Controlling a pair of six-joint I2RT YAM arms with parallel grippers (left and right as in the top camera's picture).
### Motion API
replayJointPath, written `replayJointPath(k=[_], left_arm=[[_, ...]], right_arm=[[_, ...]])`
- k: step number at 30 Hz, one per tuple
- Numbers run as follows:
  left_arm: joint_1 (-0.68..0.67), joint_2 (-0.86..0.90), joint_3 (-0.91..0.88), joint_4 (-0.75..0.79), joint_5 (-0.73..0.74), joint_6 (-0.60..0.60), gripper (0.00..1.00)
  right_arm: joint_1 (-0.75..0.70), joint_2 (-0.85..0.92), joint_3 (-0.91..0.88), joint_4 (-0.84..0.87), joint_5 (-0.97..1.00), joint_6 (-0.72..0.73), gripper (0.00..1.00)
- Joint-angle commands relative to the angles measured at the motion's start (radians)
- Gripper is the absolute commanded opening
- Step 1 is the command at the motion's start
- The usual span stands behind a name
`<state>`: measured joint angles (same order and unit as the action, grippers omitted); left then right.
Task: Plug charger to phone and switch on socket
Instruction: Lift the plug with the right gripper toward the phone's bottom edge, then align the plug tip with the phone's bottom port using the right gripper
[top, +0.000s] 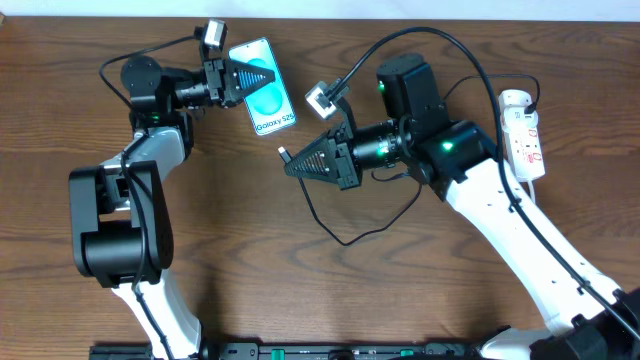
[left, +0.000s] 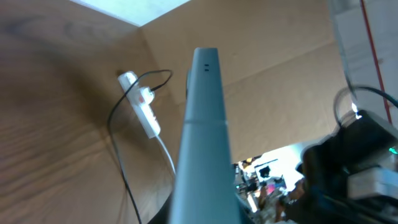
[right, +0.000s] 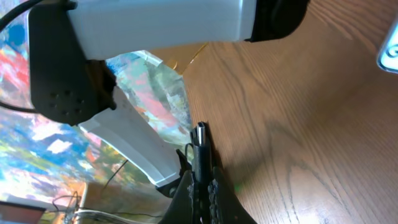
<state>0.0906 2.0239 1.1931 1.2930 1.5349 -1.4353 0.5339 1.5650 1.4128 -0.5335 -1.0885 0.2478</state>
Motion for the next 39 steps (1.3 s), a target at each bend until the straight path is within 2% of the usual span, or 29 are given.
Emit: replayJointPath(k=[1,10,15,22,32,39], left_arm=[[0.016,-0.002,0.031,0.114,-0.038,-0.269,0.07],[0.048,-0.002,0.031,0.116,-0.109,-0.292,0.07],[0.048,-0.002,0.031,0.118,-0.164,-0.301,0.08],[0.048,-0.002,0.031,0.291,-0.264,-0.434,0.07],[0.047,-0.002,0.031,0.294,-0.245,-0.445,0.07],[0.048,-0.002,0.031,0.294,-0.211,-0.422,0.07]], right_arm=[[-0.023,0.043,-0.005,0.003,-0.013,0.029,0.01],[-0.065,0.122,-0.005,0.042,-0.014,0.038,0.01],[-0.077,0.137,-0.005,0.117,-0.021,0.084,0.01],[-0.096,0.137,-0.005,0.249,-0.02,0.2,0.01],[-0.125,0.157,-0.005,0.256,-0.033,0.231,0.01],[-0.127,0.268,-0.005,0.283,-0.12,0.238,0.01]])
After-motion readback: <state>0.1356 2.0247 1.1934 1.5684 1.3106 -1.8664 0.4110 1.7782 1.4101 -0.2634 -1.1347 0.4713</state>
